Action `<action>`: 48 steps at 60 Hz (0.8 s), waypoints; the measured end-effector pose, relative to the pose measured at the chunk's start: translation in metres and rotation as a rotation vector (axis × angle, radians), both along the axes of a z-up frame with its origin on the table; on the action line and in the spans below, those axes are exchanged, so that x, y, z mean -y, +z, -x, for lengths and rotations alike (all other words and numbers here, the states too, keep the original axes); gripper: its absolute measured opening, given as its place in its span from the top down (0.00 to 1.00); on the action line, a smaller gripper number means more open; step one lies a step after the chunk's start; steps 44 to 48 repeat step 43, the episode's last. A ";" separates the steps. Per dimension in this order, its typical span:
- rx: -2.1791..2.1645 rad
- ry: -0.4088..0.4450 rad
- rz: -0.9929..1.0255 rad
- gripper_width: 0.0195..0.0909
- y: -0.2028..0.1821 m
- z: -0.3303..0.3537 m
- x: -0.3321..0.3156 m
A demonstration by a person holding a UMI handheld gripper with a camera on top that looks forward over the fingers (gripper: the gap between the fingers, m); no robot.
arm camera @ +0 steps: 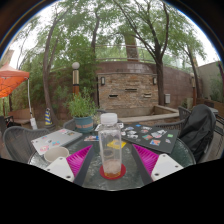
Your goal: Pour water
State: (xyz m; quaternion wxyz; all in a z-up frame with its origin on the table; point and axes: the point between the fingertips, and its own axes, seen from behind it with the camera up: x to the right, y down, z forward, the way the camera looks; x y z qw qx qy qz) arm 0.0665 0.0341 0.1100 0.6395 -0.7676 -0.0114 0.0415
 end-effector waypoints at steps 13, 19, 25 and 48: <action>-0.005 -0.007 0.003 0.10 0.024 0.001 0.097; -0.002 0.005 -0.005 0.10 0.030 0.004 0.151; -0.004 0.019 -0.007 0.10 0.027 0.006 0.205; 0.006 0.016 0.015 0.11 0.000 0.003 0.296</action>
